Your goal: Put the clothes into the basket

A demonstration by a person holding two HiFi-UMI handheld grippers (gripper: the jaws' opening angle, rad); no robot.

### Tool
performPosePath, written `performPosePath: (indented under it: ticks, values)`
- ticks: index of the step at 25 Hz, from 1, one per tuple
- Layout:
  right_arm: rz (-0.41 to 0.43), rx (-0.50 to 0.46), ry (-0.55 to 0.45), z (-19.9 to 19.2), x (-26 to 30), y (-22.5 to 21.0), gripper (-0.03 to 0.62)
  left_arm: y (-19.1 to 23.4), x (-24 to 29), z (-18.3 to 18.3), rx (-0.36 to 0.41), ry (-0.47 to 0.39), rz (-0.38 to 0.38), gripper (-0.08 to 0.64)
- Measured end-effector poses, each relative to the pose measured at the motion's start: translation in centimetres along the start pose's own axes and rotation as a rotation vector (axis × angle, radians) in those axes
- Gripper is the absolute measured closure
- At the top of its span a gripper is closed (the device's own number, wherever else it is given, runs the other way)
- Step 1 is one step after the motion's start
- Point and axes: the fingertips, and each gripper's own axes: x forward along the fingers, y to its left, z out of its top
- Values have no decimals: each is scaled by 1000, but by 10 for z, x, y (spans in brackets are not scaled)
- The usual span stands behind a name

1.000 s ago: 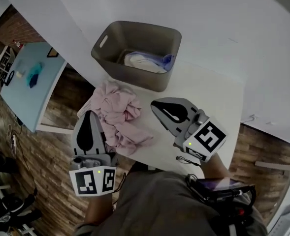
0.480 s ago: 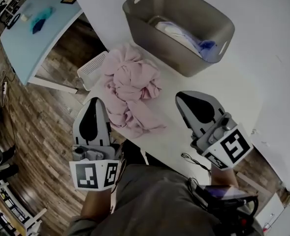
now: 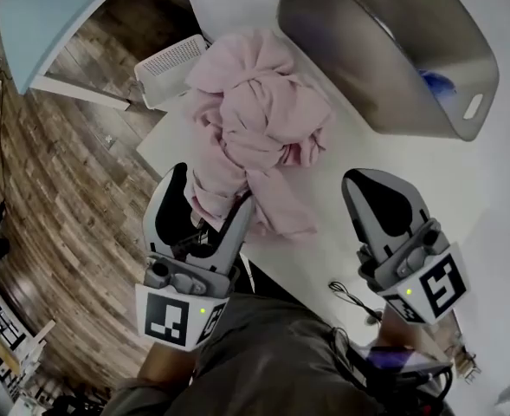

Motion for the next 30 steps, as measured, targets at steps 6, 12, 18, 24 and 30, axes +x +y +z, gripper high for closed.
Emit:
performPosePath:
  ticks: [6,12,18,24,30]
  values:
    - [6,65,30,-30,20,-10,581,4,17,-44,-25,86,-30,34]
    - [2,124,54,-49,27,-20,581,8,37,-81,-55,224,-54,-14]
    - [-12,130,74,-65,21,-34,581,15,49,-107,-16,279,-21,-12]
    - [-37,150,98,-82,15,-44,581,8,56,-119,81,344,-43,-9]
    - [-34,165,102,-87,18,-37,581,8,56,-121,161,361,-75,66]
